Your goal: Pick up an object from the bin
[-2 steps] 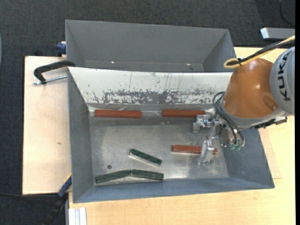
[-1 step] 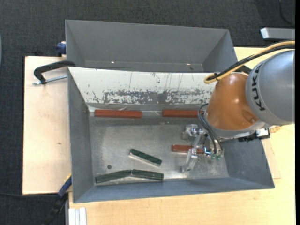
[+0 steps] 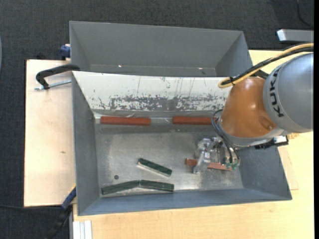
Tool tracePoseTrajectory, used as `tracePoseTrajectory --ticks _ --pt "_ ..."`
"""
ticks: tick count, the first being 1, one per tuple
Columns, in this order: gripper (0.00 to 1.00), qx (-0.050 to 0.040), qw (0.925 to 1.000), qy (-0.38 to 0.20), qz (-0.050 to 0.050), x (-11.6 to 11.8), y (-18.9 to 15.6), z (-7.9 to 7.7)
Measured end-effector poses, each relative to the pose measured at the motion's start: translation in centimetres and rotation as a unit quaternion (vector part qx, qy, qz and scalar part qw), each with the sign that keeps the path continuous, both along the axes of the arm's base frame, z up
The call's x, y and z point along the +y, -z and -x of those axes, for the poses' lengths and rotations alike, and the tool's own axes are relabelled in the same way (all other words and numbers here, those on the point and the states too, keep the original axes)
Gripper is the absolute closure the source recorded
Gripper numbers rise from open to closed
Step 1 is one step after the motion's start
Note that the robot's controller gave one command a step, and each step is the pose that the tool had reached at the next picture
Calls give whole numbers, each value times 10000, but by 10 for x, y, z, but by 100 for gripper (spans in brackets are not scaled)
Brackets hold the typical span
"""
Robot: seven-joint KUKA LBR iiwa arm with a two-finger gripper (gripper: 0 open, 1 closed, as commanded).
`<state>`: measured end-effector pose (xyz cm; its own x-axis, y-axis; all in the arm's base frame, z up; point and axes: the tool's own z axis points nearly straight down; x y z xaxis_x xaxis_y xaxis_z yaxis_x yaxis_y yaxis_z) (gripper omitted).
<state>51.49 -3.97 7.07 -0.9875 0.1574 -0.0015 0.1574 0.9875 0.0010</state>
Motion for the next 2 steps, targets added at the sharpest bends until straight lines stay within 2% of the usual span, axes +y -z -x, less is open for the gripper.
tracePoseTrajectory --ticks 2 --pt "100 8 10000 -20 1 -1 -3 0"
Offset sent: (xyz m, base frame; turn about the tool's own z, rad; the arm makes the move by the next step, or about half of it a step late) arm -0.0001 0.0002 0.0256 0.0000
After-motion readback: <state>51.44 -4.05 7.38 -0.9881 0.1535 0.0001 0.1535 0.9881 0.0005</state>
